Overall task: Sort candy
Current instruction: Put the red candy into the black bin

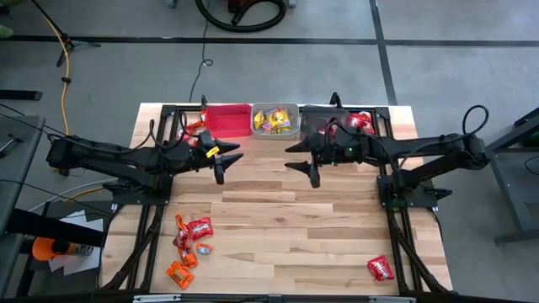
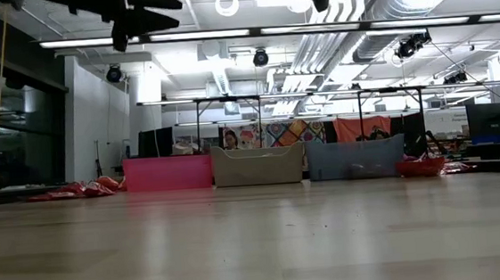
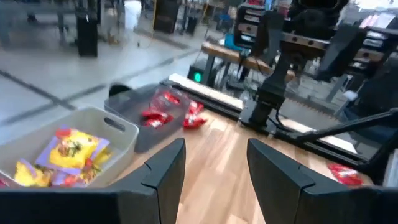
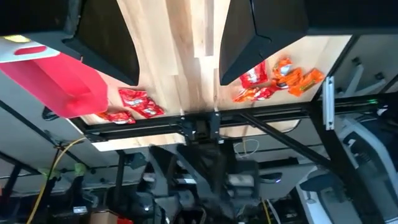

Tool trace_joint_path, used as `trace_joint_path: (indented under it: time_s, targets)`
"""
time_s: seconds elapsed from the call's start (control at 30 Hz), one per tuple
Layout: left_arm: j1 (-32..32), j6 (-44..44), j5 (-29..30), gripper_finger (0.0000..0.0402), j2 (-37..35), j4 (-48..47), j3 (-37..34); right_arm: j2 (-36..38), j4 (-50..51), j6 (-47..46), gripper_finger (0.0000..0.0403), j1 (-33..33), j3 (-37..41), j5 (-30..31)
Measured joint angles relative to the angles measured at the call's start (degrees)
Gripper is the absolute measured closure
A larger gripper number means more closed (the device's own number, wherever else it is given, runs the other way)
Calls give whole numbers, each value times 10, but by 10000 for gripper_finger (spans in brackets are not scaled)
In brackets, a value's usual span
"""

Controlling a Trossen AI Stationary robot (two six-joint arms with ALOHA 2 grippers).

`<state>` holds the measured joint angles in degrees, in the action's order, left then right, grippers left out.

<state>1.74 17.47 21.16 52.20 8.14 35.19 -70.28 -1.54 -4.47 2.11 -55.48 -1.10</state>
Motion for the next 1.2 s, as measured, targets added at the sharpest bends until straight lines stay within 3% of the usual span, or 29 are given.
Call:
trace_joint_path:
  time_s: [0.23,0.37,0.43,0.53,0.7,0.97,1.2]
  targets:
    - [-85,104,-13,243,43,-536,204,0,0,-15,187,31,0,0]
    - [-176,221,-15,243,81,-734,222,0,0,-31,187,49,0,0]
    - [-218,241,-33,243,102,-783,207,0,1,-42,187,57,0,0]
    - [-266,224,-61,243,131,-783,173,0,2,-60,187,64,0,-1]
    - [-321,136,-72,243,181,-697,128,0,4,-60,187,65,0,-2]
    - [-392,17,-82,243,258,-614,124,-4,13,-60,187,65,0,-2]
    - [-427,-9,-94,243,308,-608,124,-16,28,-96,187,65,0,-2]
